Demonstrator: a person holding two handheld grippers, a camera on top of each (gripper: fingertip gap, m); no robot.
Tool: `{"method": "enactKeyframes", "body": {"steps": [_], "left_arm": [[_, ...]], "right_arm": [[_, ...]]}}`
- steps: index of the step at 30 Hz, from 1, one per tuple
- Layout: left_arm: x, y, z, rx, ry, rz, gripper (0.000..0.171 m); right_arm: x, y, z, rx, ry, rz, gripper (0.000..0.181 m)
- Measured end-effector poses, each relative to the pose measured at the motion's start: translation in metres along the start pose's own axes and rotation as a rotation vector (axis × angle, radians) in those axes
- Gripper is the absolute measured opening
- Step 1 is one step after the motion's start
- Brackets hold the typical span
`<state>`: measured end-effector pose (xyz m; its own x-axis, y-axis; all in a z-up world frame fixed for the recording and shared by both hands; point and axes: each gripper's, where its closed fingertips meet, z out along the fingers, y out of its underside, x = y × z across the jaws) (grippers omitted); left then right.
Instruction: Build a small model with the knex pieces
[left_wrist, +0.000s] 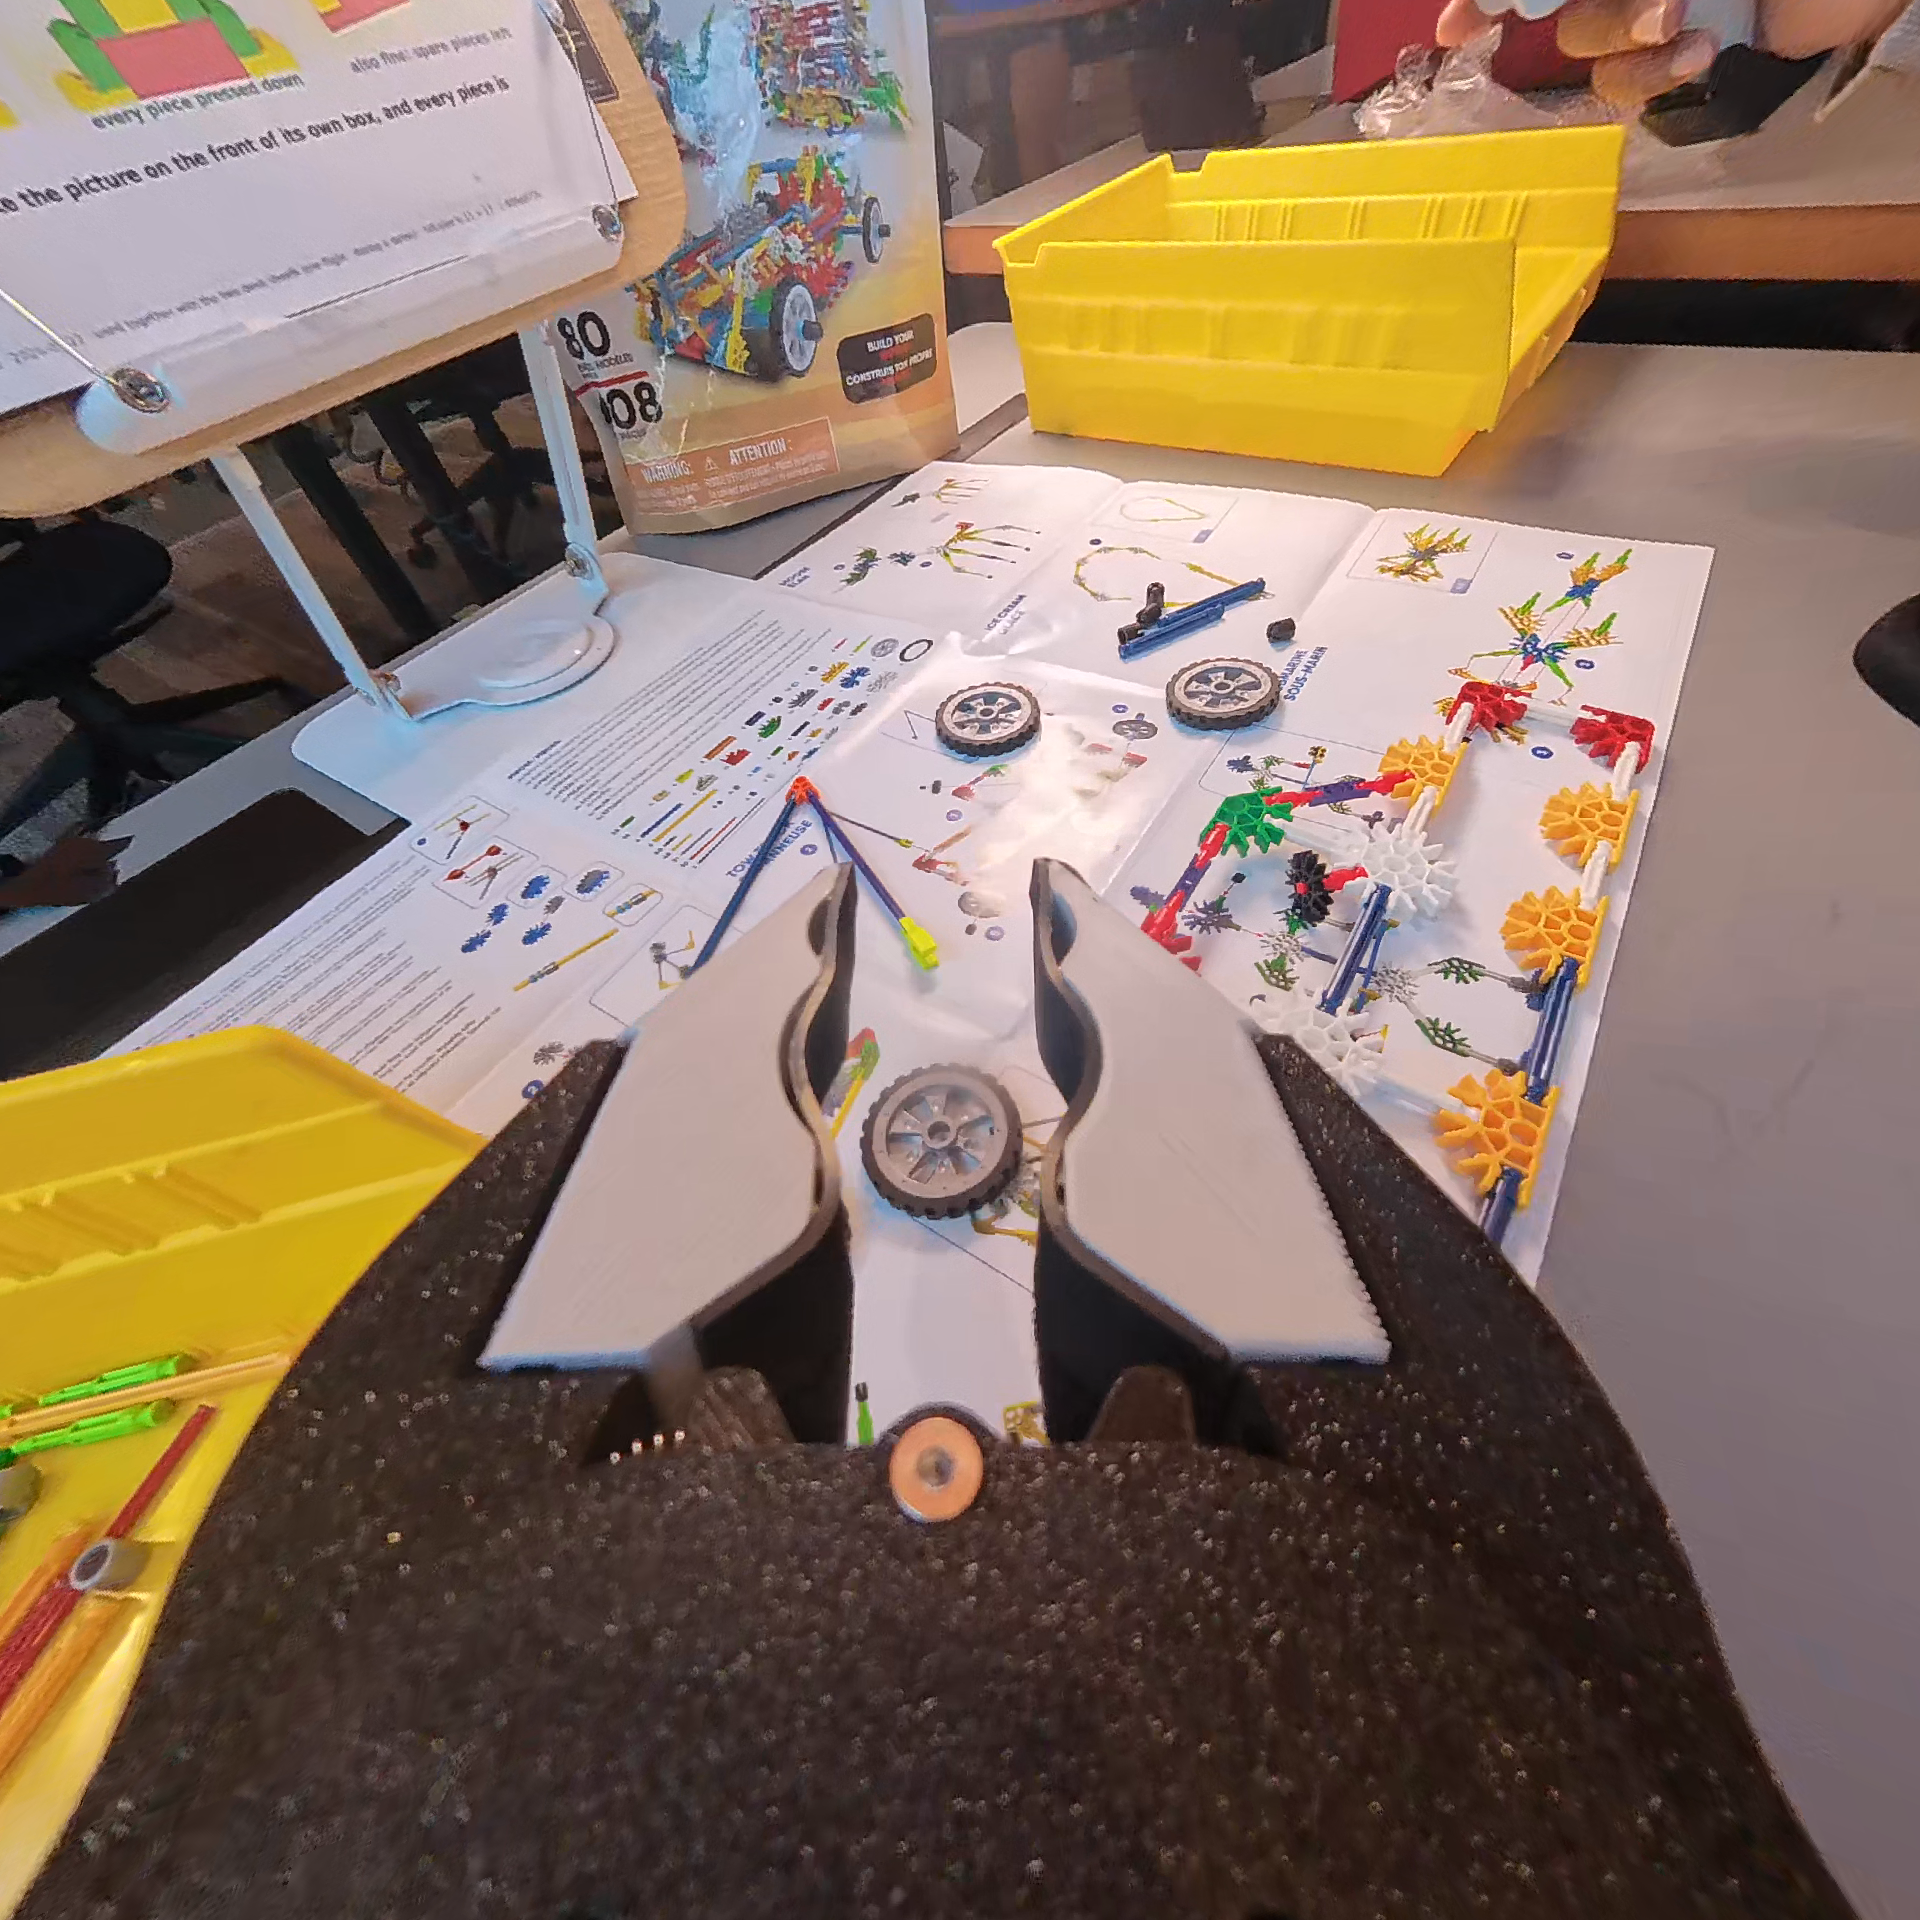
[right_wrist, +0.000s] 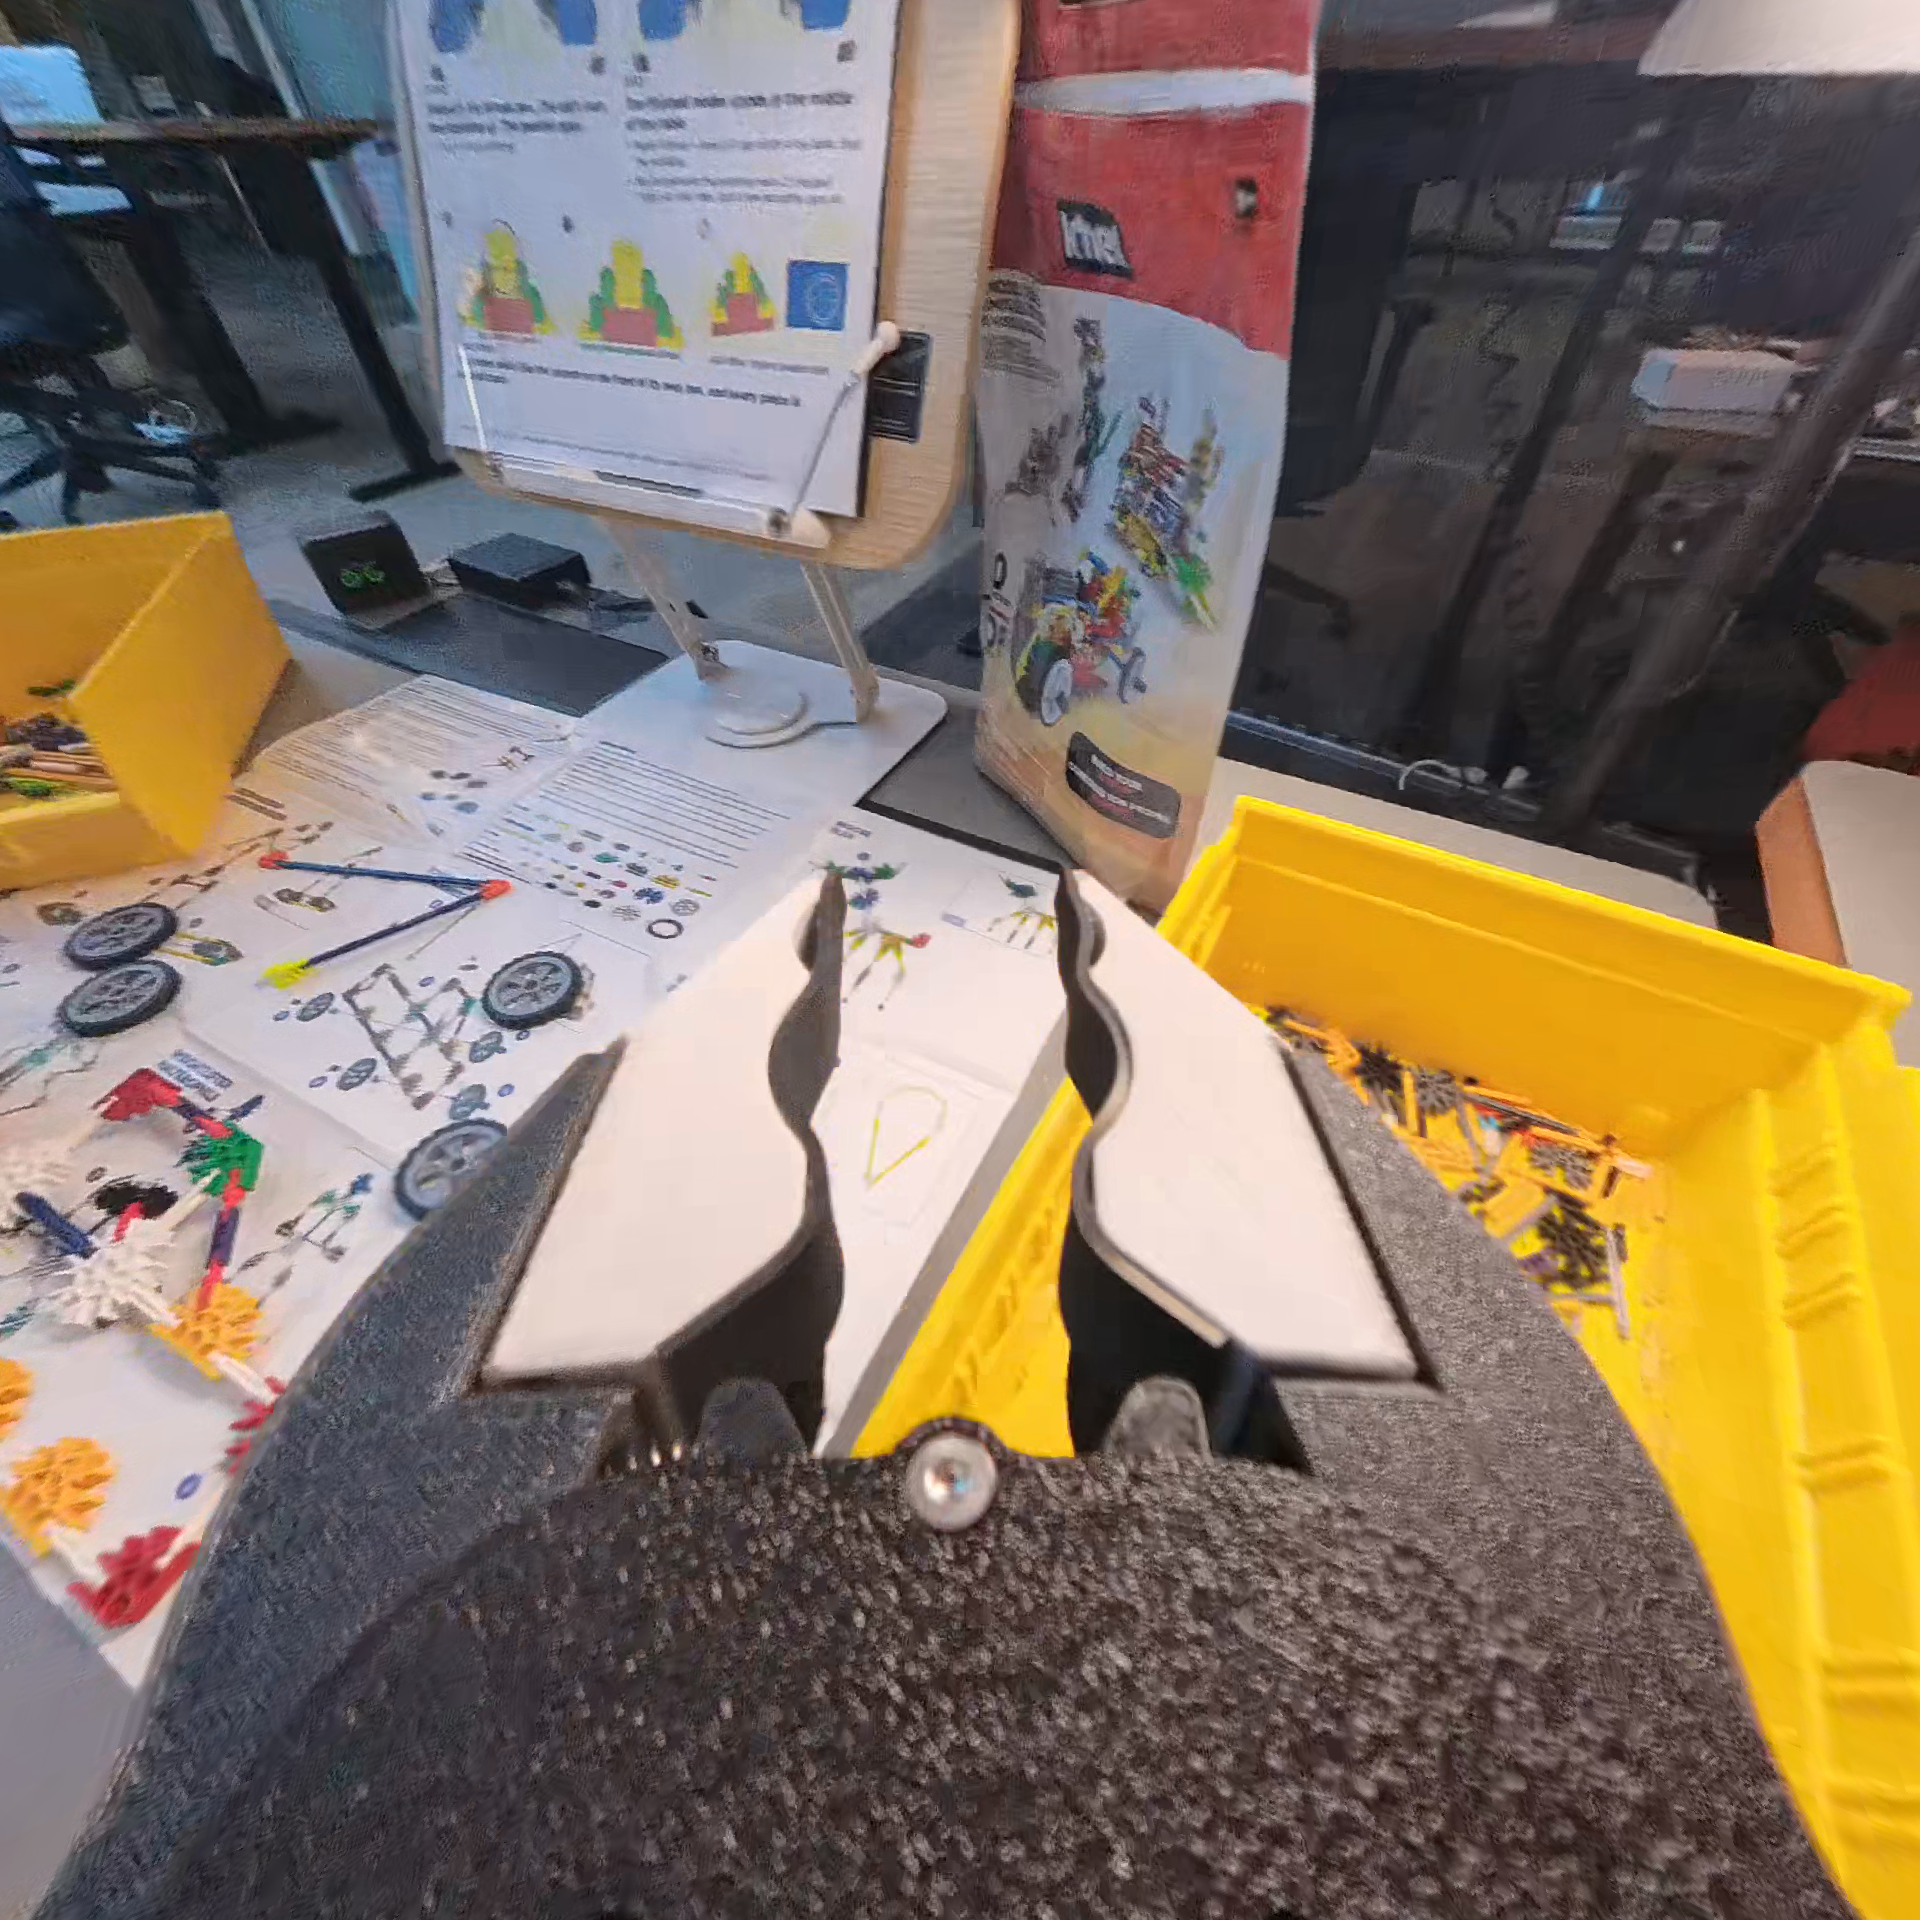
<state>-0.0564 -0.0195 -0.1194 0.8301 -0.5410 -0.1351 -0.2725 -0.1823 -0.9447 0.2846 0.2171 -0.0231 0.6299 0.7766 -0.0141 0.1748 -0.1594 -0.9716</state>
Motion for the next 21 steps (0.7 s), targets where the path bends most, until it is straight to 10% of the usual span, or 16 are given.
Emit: {"method": "enactKeyframes", "body": {"steps": [9,21], "left_arm": [[-0.016,0.014,-0.009,0.064,-0.067,-0.082,0.032],[-0.004,0.013,-0.007,0.048,-0.059,-0.128,0.032]], "right_arm": [[-0.145,0.022,0.04,-0.029,-0.164,-0.099,0.035],[-0.216,0.11,0.112,-0.149,-0.194,-0.198,0.015]]}}
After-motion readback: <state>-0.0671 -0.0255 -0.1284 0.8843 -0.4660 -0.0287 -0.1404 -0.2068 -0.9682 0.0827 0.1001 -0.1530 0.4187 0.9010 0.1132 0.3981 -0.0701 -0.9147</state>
